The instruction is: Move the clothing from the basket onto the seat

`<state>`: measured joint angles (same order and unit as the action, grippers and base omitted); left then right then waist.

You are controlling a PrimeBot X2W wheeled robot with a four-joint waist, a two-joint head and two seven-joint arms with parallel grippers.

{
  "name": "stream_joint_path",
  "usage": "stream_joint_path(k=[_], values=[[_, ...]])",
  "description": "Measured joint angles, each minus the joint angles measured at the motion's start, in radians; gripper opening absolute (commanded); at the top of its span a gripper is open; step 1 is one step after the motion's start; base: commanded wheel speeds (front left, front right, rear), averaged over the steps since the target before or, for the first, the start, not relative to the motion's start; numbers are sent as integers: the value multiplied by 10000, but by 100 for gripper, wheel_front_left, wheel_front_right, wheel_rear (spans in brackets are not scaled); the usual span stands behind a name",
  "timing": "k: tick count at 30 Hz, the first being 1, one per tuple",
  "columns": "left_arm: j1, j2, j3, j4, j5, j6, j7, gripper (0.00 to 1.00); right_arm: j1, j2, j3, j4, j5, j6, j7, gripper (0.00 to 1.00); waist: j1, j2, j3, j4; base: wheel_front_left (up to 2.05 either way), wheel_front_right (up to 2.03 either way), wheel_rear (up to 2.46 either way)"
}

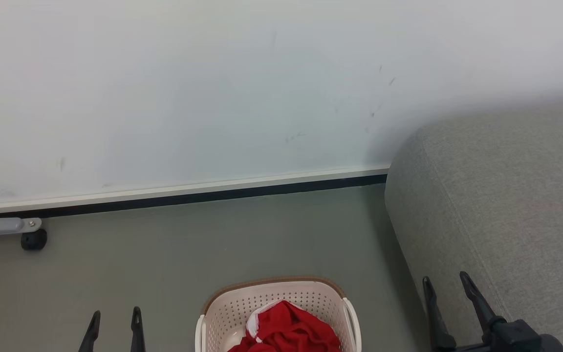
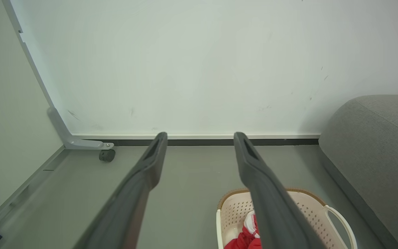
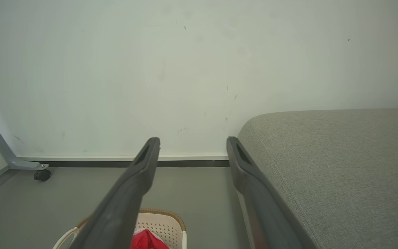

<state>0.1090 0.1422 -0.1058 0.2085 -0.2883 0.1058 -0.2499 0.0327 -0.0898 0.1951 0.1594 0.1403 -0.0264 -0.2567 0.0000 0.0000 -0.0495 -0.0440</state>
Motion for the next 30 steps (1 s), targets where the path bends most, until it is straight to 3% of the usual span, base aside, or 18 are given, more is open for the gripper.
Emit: stream_joint_path(k=[30], values=[[498,-15,278,-1041,360,86,0,100,195,-40,23,-462,13,0,0,100,0,1,363,-50,0,0,0]])
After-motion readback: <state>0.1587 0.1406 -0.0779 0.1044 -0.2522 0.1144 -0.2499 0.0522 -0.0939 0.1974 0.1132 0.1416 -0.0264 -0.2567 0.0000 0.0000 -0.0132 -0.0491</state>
